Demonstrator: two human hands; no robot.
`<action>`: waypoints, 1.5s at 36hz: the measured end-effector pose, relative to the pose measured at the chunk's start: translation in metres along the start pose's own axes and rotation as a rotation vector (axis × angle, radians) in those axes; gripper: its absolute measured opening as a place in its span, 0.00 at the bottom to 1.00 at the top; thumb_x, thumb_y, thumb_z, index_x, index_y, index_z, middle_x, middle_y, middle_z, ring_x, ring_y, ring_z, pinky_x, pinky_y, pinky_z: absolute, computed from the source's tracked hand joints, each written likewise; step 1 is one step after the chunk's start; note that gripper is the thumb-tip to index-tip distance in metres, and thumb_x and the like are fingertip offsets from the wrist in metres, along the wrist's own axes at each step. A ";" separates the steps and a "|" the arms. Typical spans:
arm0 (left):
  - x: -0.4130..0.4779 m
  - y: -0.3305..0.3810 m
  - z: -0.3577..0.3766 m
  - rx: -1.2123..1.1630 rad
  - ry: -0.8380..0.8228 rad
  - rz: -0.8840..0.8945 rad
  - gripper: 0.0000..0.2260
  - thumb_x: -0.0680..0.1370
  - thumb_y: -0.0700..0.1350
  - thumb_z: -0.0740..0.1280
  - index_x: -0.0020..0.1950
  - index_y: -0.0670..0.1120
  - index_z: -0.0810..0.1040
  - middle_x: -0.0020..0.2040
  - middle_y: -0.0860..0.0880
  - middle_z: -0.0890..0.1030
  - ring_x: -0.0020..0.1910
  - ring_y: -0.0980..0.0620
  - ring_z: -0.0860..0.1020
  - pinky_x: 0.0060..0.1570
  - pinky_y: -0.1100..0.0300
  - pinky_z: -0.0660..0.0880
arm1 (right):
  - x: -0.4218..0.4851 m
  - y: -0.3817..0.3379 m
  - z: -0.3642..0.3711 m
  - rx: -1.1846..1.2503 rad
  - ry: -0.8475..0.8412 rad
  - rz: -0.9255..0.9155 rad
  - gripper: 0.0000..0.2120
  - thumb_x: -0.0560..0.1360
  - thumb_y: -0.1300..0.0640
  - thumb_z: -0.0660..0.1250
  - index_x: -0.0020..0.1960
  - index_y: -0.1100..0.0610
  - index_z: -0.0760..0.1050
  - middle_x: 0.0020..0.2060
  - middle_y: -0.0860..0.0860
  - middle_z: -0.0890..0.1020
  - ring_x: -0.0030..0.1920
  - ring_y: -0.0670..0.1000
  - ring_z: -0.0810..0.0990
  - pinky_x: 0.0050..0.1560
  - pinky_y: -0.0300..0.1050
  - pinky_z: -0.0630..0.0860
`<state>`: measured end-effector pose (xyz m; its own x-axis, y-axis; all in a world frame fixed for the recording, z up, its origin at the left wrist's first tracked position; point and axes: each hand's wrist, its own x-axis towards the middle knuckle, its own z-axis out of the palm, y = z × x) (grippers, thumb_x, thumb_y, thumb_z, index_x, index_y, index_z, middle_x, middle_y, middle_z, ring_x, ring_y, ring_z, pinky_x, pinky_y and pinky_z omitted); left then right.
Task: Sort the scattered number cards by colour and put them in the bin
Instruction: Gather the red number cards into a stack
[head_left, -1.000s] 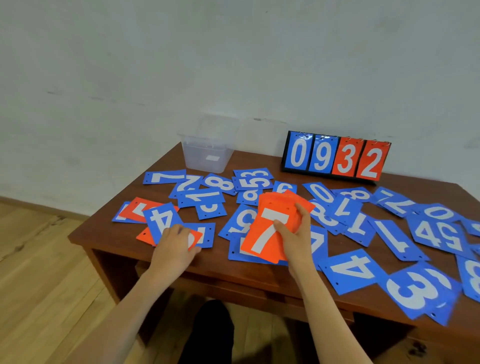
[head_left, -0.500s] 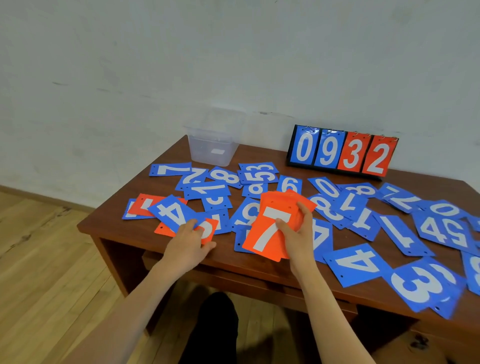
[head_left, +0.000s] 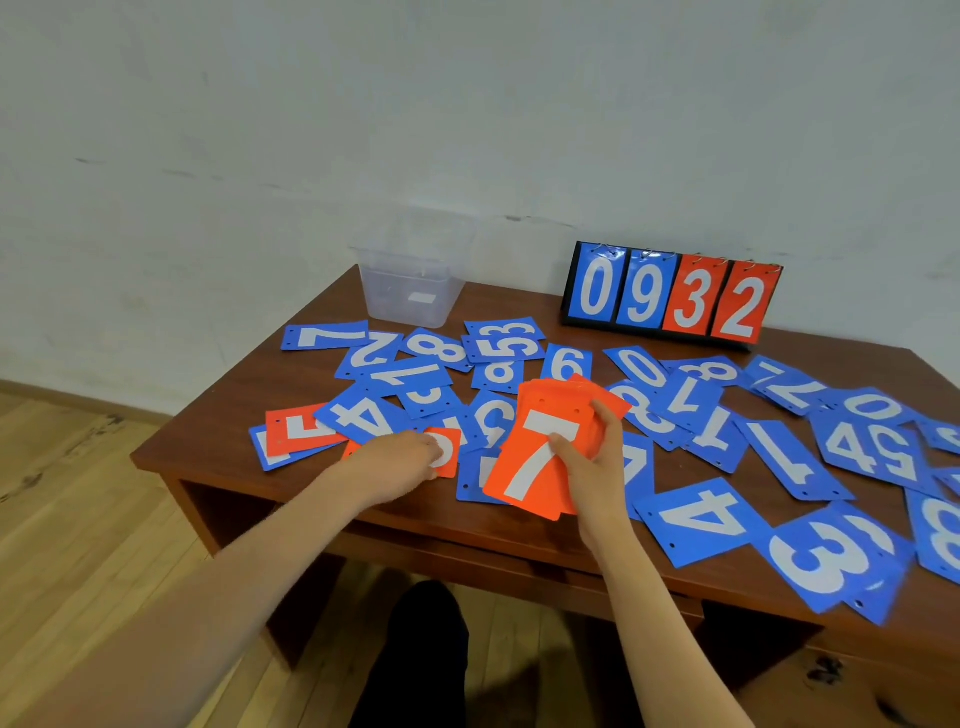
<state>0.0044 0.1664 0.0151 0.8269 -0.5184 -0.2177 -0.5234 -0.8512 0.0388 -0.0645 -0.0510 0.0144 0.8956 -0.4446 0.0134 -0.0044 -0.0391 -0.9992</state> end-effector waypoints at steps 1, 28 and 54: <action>0.000 -0.004 -0.004 0.008 -0.034 0.011 0.18 0.81 0.49 0.58 0.70 0.47 0.68 0.70 0.47 0.71 0.66 0.47 0.70 0.64 0.53 0.69 | 0.000 0.000 0.000 -0.001 0.001 -0.002 0.28 0.77 0.56 0.66 0.71 0.43 0.58 0.70 0.50 0.65 0.58 0.48 0.70 0.44 0.41 0.74; -0.014 0.007 -0.055 -0.795 0.984 -0.125 0.09 0.77 0.42 0.67 0.55 0.42 0.82 0.50 0.50 0.75 0.43 0.57 0.72 0.43 0.78 0.66 | 0.000 -0.005 0.001 0.015 -0.035 -0.014 0.28 0.77 0.56 0.66 0.72 0.44 0.57 0.68 0.49 0.66 0.51 0.46 0.72 0.38 0.38 0.73; -0.003 0.066 -0.025 -1.098 0.419 0.194 0.12 0.77 0.39 0.67 0.56 0.53 0.75 0.57 0.59 0.77 0.57 0.61 0.76 0.53 0.63 0.77 | 0.015 -0.015 0.001 0.131 -0.021 0.071 0.21 0.79 0.47 0.61 0.70 0.42 0.60 0.65 0.50 0.70 0.55 0.54 0.78 0.44 0.50 0.81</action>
<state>-0.0280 0.1095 0.0425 0.8629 -0.4589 0.2115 -0.3602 -0.2651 0.8944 -0.0505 -0.0567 0.0295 0.9041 -0.4235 -0.0566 -0.0110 0.1094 -0.9939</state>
